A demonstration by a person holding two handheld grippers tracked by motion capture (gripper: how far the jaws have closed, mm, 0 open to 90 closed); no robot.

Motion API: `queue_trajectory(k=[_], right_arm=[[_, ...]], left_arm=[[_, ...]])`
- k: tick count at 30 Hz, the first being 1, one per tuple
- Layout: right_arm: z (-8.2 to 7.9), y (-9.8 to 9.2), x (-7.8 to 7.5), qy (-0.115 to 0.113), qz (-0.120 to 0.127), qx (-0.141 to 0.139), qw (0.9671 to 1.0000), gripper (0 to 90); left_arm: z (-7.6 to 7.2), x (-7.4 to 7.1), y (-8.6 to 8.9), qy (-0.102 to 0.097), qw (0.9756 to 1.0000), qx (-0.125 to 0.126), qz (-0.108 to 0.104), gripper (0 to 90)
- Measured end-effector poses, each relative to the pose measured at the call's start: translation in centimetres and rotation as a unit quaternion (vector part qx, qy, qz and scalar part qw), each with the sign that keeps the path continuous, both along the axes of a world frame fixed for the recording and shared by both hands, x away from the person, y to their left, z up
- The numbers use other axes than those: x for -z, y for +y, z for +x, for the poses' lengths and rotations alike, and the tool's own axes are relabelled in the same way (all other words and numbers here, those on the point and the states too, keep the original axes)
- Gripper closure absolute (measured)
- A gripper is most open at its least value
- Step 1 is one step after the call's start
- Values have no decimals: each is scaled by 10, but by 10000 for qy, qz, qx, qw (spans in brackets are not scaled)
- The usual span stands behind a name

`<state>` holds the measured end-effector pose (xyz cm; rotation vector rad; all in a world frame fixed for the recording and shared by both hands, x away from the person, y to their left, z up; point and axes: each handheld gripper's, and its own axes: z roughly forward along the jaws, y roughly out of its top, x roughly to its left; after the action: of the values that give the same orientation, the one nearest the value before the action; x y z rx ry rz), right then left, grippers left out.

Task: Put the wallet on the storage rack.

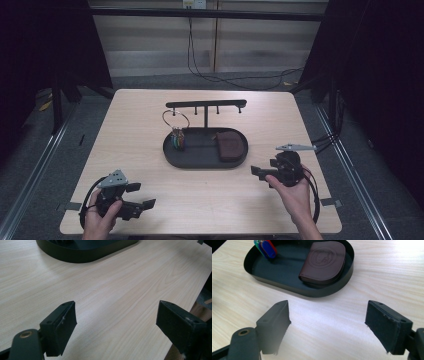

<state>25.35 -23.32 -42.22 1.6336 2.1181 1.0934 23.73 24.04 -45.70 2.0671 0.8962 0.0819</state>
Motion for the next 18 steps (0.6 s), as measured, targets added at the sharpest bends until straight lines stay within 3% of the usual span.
queue_trajectory(k=[7,13,15,18], right_arm=[[-26,-5,12,-48,3,4,10000,192],[-47,-9,30,70,-132,11,9999,196],[-56,-12,36,75,-21,79,9999,198],[-59,-14,41,64,-165,121,9998,195]], left_arm=[[0,0,-1,-13,10000,15,29,163],[-1,0,0,-14,10000,-11,23,162],[0,0,0,-3,10000,-14,28,163],[-1,-1,-1,-52,10000,31,59,163]])
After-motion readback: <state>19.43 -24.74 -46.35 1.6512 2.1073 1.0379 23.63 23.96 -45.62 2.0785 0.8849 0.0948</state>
